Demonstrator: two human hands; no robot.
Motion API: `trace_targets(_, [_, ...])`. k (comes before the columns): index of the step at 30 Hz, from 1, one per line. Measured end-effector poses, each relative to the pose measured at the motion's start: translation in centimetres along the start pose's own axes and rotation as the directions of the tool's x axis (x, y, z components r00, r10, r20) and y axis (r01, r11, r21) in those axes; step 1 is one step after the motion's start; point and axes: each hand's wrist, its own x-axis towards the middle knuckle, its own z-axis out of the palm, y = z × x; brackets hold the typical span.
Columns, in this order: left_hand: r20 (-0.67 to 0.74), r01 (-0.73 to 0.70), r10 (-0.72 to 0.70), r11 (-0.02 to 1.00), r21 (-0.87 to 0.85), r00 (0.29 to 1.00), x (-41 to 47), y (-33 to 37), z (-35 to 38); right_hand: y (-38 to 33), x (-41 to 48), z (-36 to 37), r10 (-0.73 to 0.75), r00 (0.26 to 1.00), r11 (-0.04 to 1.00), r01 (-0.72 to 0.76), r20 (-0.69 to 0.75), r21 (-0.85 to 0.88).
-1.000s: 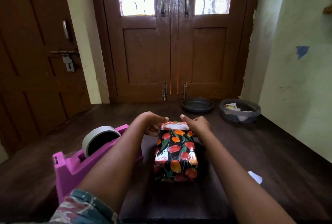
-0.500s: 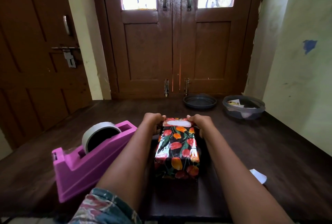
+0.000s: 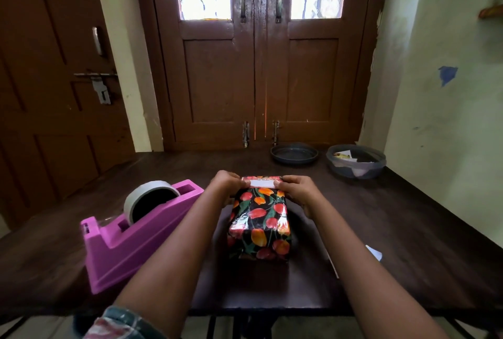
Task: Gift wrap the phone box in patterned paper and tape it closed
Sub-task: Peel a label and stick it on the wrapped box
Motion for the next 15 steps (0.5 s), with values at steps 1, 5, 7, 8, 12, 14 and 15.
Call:
trace_targets(1, [0.012, 0.016, -0.015, 0.997, -0.079, 1.0, -0.2, -0.2, 0.1, 0.2, 0.0, 0.2, -0.035, 0.999, 0.999, 0.034, -0.011, -0.035])
trace_targets(5, [-0.03, 0.036, -0.044, 0.973, -0.227, 0.999, -0.3, -0.9, 0.6, 0.9, 0.3, 0.5, -0.157, 0.985, 0.973, 0.142, -0.07, -0.185])
trace_targets(7, [-0.086, 0.012, -0.03, 0.977, -0.213, 0.996, 0.0, -1.0, 0.9, 1.0, 0.5, 0.6, -0.181, 0.979, 0.949, 0.148, -0.096, -0.279])
trace_targets(8, [-0.112, -0.003, -0.018, 0.982, -0.186, 0.994, 0.0, -1.0, 1.0, 1.0, 0.6, 0.6, -0.175, 0.979, 0.944, 0.137, -0.104, -0.3])
trace_targets(12, [-0.187, -0.092, 0.094, 0.996, 0.021, 0.978, -1.1, -1.1, 0.6, 1.4, 0.8, 0.6, -0.129, 0.982, 0.969, 0.094, -0.141, -0.23])
trace_targets(14, [-0.193, -0.148, 0.176, 0.978, 0.148, 0.965, -2.3, -1.2, 0.5, 1.7, 0.6, 0.4, -0.067, 0.992, 0.994, 0.056, -0.108, -0.097])
trace_targets(15, [-0.183, -0.169, 0.206, 0.965, 0.201, 0.961, -2.7, -1.3, 0.4, 1.8, 0.7, 0.4, -0.056, 0.994, 0.997, 0.05, -0.092, -0.063])
